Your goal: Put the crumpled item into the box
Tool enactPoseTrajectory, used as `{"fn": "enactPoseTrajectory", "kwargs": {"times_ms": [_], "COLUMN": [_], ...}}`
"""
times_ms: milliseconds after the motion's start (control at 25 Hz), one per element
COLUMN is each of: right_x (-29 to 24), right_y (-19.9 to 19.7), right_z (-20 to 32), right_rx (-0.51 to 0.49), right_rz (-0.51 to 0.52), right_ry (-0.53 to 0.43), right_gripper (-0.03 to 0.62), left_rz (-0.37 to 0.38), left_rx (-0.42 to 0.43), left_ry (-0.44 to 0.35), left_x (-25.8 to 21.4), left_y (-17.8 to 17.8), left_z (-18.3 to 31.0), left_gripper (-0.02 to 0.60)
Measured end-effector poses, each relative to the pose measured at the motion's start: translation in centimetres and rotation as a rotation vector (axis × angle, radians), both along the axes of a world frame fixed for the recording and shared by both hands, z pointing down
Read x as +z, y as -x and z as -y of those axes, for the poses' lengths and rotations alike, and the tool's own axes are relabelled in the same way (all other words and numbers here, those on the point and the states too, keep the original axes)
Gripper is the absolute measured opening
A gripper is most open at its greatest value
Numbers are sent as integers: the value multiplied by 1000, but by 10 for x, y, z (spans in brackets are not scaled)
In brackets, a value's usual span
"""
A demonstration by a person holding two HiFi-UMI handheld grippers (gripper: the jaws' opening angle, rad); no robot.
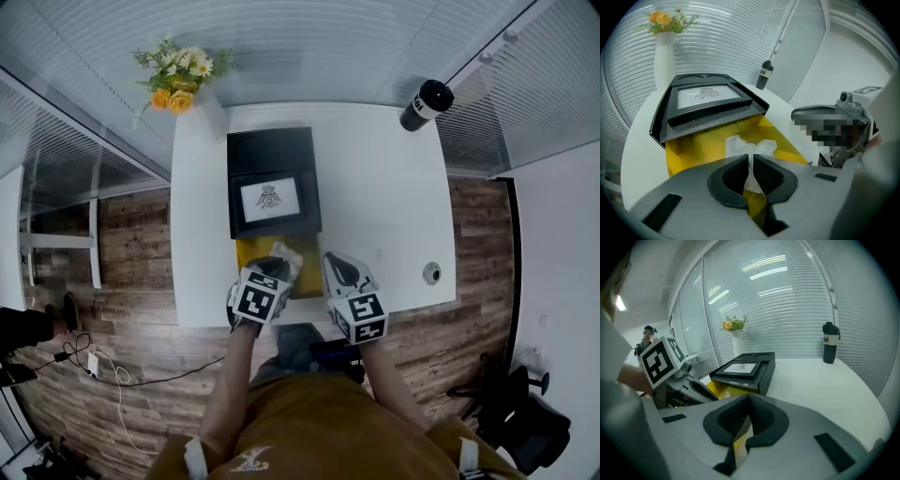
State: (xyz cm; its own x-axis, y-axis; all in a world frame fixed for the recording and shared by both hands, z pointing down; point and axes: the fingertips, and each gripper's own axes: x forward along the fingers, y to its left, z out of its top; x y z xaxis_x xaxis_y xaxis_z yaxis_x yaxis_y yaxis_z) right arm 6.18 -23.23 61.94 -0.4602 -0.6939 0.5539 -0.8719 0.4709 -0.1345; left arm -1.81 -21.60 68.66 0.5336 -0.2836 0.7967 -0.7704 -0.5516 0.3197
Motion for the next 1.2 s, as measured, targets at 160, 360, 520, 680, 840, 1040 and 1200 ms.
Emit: {"fn": "enactPoseTrajectory", "kwargs": {"times_ms": [160, 360, 520, 680, 840, 1040, 1200], "right_x": [-1, -5, -8, -13, -22, -31, -40], "right_y": [0, -1, -4, -4, -2, 1, 5], "right_z": [-1, -1, -3, -6, -11, -18, -25], "right_rx": [-1, -1, 3, -2, -15, -23, -30], "right_rz": [1, 2, 2, 3, 3, 8, 13], "right_ry": [0, -7, -16, -26, -47, -68, -91], "right_gripper": [12, 12, 12, 12, 12, 12, 12], "left_rz": [-1, -7, -6, -19, 2, -11, -1], "left_rx": [4, -3, -5, -19, -35, -75, -81], "left_ry": [0, -3, -17, -24, -82, -136, -169], "left_x": [0, -2, -5, -11, -23, -39, -48], "left_y": [-1, 0, -2, -3, 0, 5, 9], "left_z": [-1, -2, -2, -6, -3, -2, -8], "left_gripper": [60, 74, 83, 86, 94, 87, 51]}}
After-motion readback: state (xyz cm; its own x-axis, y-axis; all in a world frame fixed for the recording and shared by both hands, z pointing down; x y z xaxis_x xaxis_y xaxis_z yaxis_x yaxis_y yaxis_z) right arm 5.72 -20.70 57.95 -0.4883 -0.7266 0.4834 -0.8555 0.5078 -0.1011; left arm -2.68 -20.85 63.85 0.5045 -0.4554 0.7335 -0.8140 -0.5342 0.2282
